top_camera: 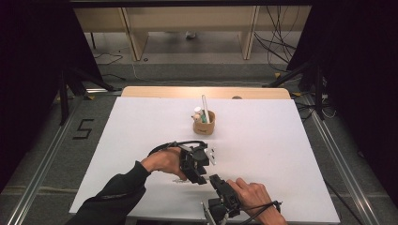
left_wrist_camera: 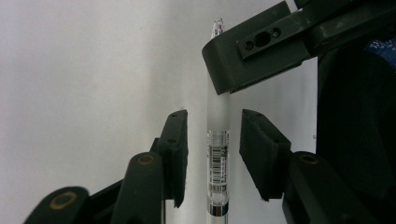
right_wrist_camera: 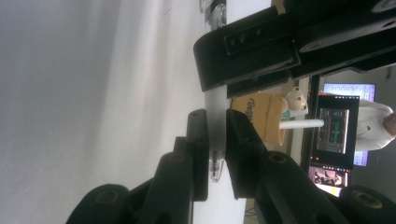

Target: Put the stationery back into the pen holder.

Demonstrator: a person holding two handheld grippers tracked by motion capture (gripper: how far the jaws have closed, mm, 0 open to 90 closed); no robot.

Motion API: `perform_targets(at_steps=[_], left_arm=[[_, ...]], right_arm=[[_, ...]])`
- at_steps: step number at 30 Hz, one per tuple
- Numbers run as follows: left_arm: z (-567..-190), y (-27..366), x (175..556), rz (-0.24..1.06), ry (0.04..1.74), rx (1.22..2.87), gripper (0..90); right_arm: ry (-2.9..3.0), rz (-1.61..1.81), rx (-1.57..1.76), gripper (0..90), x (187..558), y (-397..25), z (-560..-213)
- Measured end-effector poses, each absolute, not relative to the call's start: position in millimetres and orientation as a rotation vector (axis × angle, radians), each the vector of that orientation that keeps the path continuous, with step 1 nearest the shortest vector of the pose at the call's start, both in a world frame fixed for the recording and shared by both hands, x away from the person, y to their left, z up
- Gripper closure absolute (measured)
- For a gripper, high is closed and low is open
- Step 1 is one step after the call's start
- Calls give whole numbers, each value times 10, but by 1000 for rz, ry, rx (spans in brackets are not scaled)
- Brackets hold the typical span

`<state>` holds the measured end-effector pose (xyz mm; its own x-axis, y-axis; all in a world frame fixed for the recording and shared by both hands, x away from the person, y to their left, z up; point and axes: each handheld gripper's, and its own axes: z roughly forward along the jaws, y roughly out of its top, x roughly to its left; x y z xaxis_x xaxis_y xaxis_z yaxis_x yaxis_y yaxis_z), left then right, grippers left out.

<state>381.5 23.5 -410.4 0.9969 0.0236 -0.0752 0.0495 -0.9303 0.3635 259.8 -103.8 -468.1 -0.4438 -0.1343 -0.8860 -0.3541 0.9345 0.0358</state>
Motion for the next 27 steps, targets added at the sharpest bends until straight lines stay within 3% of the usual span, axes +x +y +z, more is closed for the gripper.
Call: perform_targets(at_steps=[17, 27], left_arm=[[-4169, 148, 3829, -151, 1, 2811, 769], [-4179, 160, 3851, -187, 20, 2808, 791]], right_arm=[[2037, 251, -371, 811, 2583, -1021, -4700], [2048, 262, -369, 796, 2575, -1017, -4695]])
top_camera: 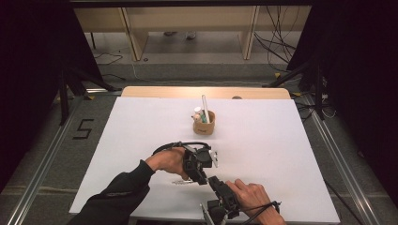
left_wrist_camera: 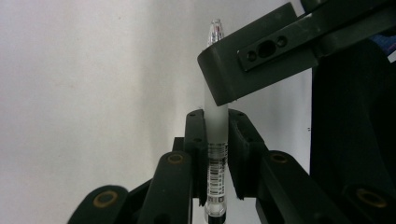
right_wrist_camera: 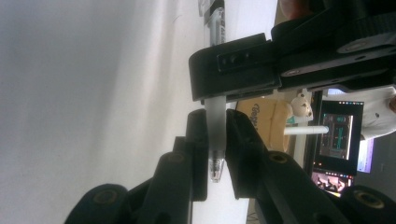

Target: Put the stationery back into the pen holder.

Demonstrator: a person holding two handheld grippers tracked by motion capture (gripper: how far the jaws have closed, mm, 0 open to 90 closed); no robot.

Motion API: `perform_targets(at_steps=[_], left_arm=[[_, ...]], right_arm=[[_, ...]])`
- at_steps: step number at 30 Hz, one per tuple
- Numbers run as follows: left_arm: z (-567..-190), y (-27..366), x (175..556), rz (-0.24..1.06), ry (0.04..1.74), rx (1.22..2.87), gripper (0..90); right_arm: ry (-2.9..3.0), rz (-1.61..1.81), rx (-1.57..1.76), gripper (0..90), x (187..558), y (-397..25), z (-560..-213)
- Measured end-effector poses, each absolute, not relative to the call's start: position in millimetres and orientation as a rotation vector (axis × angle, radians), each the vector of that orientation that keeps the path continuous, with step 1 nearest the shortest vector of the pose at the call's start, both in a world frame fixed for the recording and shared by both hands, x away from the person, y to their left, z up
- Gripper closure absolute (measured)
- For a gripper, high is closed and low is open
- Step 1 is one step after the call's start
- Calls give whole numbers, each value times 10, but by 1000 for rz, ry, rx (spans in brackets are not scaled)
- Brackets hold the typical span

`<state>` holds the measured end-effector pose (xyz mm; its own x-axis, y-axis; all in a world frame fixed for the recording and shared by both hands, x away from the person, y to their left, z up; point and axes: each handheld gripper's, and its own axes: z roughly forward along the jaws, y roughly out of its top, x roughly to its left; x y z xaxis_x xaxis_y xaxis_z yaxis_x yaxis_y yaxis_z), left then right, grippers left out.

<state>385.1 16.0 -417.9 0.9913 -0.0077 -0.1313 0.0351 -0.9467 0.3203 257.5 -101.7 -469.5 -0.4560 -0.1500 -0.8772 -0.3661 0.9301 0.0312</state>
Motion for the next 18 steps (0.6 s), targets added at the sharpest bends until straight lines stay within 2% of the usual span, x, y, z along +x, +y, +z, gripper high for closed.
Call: perform_targets(at_steps=[7, 18], left_arm=[[-4128, 269, 3914, -143, 104, 2756, 793], [-4048, 539, 4229, 23, 411, 2478, 792]], right_arm=[[2040, 304, -292, 575, 2595, -1089, -4629], [2092, 659, 137, 423, 2658, -1381, -4440]])
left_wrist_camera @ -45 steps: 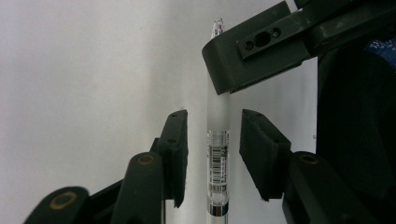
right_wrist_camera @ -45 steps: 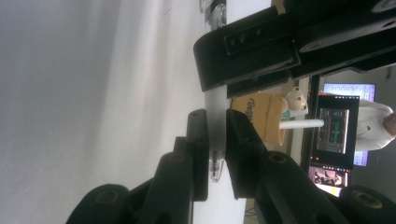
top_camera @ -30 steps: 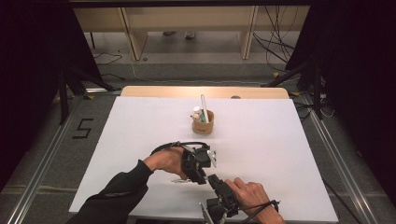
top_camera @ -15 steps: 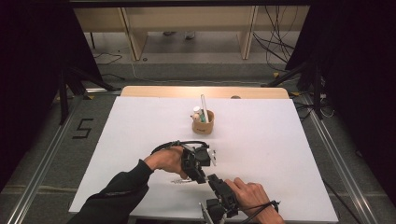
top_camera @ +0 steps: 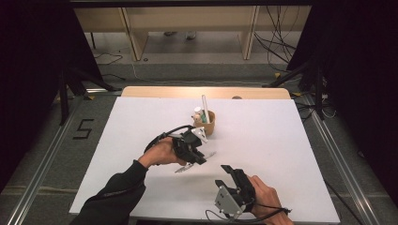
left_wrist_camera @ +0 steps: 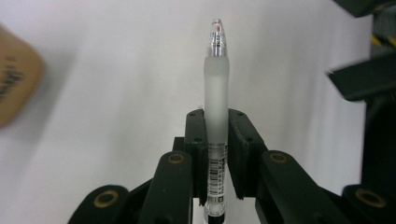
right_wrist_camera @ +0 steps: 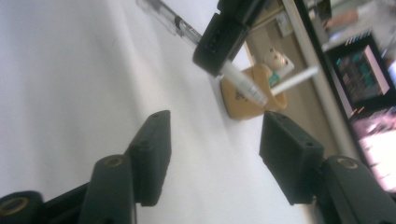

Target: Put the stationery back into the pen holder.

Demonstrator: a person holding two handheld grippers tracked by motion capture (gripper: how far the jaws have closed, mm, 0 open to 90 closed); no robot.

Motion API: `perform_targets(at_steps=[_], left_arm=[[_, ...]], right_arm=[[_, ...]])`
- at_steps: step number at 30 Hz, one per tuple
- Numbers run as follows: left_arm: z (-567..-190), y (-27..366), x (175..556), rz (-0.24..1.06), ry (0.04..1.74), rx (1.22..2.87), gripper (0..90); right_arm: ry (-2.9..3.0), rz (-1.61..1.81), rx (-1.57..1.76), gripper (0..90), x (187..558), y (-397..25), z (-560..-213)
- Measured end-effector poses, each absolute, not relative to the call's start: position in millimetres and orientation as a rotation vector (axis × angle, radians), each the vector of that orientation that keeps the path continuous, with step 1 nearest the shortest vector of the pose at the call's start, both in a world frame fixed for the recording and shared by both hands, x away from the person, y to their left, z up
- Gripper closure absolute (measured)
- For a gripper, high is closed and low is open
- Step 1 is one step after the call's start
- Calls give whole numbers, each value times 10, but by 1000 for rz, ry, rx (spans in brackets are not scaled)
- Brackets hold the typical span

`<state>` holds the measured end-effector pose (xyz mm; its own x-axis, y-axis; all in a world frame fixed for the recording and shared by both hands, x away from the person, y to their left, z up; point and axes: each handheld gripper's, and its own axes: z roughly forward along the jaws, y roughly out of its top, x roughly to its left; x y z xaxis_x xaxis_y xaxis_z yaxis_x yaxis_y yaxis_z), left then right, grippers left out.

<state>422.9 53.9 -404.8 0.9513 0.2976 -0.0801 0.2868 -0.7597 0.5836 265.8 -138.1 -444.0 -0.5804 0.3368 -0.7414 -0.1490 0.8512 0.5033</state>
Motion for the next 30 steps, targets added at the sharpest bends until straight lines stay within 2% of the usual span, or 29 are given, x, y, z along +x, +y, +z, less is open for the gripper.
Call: perform_targets(at_steps=[9, 30], left_arm=[[-4009, 698, 4441, 102, 612, 2223, 792], [-3956, 777, 4550, 188, 733, 2000, 790]], right_arm=[[2139, 1036, 567, 383, 2773, -1727, -4380], [2158, 1303, 824, 338, 2803, -1932, -4429]])
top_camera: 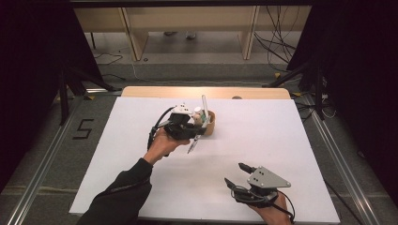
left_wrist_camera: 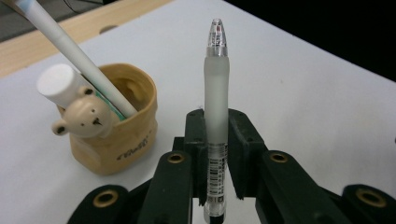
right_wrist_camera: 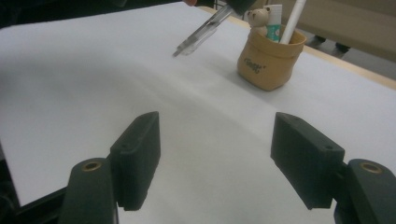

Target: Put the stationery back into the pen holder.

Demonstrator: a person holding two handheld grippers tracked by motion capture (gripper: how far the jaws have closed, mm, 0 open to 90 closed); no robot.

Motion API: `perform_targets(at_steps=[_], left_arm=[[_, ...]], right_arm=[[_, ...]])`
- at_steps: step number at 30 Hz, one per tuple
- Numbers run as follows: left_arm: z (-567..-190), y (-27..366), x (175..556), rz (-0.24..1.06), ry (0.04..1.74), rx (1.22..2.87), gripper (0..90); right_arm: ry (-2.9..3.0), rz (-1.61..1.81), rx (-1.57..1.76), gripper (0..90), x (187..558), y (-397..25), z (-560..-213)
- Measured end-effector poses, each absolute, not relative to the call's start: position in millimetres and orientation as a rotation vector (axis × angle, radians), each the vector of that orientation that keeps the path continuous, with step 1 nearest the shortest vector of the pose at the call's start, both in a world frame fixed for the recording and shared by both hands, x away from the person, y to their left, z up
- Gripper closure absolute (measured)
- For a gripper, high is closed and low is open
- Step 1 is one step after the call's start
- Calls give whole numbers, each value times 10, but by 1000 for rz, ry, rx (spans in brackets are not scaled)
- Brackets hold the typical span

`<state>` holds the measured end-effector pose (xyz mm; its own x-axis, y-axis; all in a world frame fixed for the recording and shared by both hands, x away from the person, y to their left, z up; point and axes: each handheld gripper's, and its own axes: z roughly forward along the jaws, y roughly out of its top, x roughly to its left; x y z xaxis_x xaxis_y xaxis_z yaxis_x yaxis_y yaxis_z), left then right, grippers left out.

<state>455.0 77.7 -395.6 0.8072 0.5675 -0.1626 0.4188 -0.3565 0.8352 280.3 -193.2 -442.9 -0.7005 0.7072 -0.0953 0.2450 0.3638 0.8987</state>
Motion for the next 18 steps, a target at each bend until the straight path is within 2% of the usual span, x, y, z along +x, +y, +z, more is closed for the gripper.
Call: perform_targets(at_steps=[9, 18], left_arm=[[-3915, 771, 4618, 229, 776, 1857, 790], [-3835, 768, 4757, 215, 809, 1747, 790]], right_arm=[[2178, 1298, 831, 338, 2759, -1925, -4478], [2167, 1351, 874, 317, 2740, -1974, -4496]])
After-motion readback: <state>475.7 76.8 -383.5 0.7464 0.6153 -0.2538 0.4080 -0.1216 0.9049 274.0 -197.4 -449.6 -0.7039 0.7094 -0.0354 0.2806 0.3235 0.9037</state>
